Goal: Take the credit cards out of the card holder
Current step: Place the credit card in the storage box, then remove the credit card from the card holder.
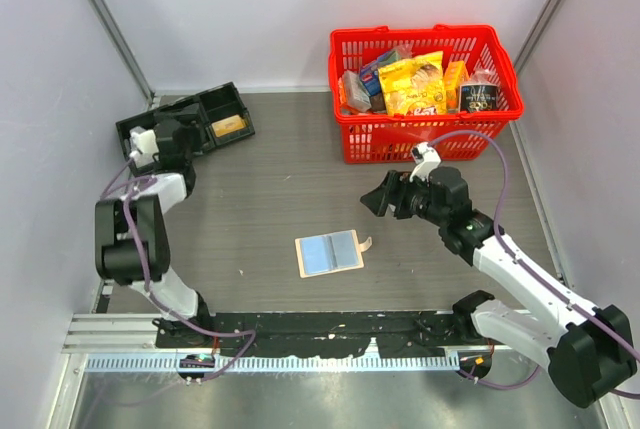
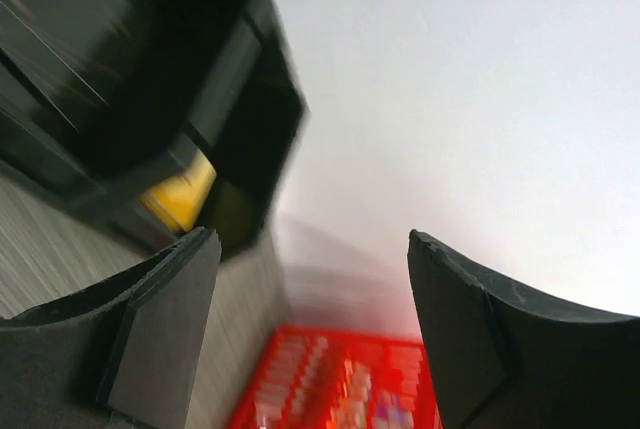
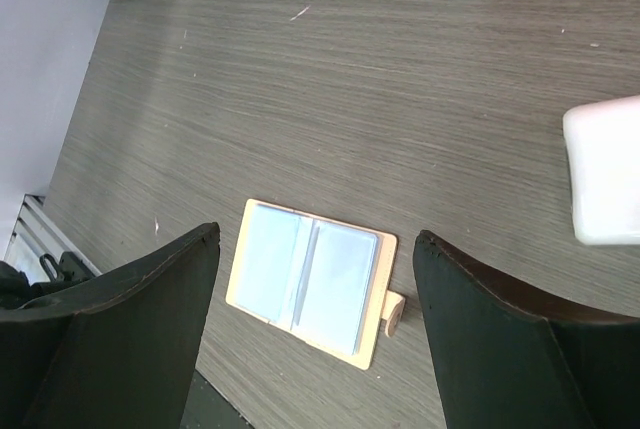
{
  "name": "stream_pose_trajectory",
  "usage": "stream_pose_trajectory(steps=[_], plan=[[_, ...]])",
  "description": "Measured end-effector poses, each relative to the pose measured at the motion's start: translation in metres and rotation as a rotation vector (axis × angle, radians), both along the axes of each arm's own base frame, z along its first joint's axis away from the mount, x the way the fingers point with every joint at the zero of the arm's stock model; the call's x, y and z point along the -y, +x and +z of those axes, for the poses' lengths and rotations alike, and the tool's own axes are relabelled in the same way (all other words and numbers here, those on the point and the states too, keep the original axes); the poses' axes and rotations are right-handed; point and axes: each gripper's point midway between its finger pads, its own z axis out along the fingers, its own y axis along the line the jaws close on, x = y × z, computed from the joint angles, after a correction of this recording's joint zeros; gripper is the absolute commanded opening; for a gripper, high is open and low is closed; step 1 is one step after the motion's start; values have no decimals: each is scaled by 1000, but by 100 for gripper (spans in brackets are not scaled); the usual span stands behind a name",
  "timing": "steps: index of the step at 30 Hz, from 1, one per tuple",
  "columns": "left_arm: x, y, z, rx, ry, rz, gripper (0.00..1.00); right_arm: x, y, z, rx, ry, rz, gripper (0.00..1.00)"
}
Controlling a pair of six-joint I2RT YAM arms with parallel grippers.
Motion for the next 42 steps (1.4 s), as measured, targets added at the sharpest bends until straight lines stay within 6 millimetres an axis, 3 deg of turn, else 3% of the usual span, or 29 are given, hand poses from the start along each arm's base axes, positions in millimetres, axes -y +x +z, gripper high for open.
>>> stream_pose_trajectory(steps=[4,6,9,13,17,20,25,27,35,42], plan=[[62,-30,53,62,75,-180,79,-2,-3,-5,-42,-13,17,80],[93,-48,70,77,123,-277,79,-3,-6,-12,-76,-21,26,78],[149,-85,79,54,233,-472,81,-3,-13,-23,-131,-37,39,78],[197,-144,68,-14,390,-698,82,-3,-20,-32,-182,-53,51,77],[202,-196,45,-97,492,-819,79,-7,-28,-38,-211,-63,75,75],[205,-229,26,-147,521,-893,77,-21,-39,-44,-227,-83,126,73],[233,-280,-8,-216,528,-1067,71,-57,-57,-60,-268,-161,221,71],[245,-291,-17,-239,527,-1120,67,-67,-58,-69,-285,-191,234,70],[272,-306,-71,-439,570,-1244,55,-63,-48,-118,-375,-329,157,63],[289,-310,-101,-539,578,-1318,39,-63,-50,-134,-410,-360,158,56]])
